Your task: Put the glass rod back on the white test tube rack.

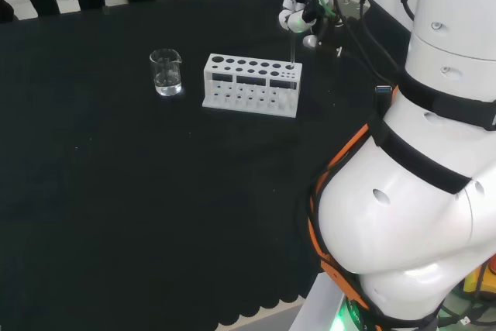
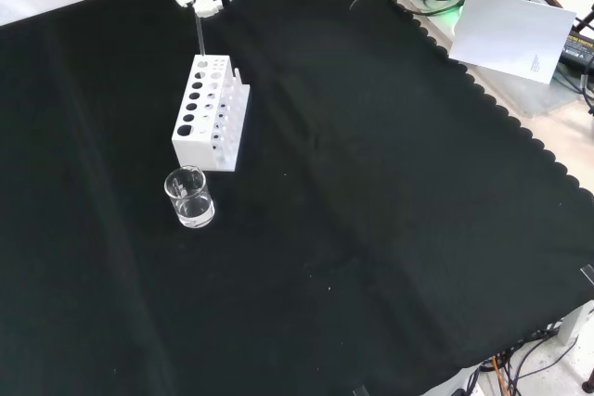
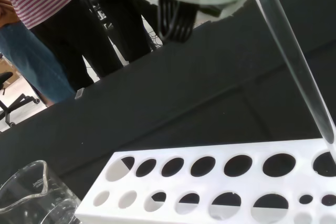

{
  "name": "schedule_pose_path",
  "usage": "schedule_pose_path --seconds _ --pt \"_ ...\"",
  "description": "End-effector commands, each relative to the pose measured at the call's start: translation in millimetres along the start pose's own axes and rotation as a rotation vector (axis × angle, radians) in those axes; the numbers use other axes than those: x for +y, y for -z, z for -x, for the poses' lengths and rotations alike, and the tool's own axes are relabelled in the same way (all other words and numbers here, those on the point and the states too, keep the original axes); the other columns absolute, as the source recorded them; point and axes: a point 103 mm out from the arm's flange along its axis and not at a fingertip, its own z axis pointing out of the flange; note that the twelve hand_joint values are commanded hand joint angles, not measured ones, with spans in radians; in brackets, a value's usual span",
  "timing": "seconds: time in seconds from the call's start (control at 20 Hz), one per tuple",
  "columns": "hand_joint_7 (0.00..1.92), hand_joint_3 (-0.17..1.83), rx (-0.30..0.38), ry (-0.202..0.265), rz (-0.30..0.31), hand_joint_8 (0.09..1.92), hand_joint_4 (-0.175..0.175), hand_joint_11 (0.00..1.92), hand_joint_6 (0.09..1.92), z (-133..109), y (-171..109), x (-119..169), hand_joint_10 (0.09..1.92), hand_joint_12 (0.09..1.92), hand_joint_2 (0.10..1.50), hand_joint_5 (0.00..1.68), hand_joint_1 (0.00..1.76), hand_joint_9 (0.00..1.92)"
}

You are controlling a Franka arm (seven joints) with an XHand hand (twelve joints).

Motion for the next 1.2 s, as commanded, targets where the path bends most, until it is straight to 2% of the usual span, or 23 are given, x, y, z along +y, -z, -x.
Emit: schedule_pose_path --seconds 0.05,0.55,0.75,1.05,1.2 --pt "1.15 0.88 -0.001 -0.008 -0.003 1.24 -0.175 1.63 0.92 2.2 -1.4 -0.6 0.90 0.79 0.64 1.05 1.30 1.58" --pt "1.15 0.88 0.003 -0.025 -0.018 1.24 -0.175 1.63 0.92 14.9 -6.4 -0.2 0.91 0.80 0.64 1.05 1.30 1.58" --pt "1.15 0.87 0.006 -0.019 -0.043 1.25 -0.175 1.64 0.91 11.5 -6.9 2.5 0.91 0.80 0.64 1.05 1.30 1.59" --pt "1.19 0.85 0.004 -0.005 -0.082 1.16 -0.175 1.65 0.89 2.5 -9.9 8.2 0.90 0.78 0.64 1.06 1.31 1.60" --pt "1.23 0.86 0.009 -0.005 -0.115 1.05 -0.174 1.67 0.93 2.7 -12.0 8.6 0.88 0.75 0.61 1.07 1.31 1.60"
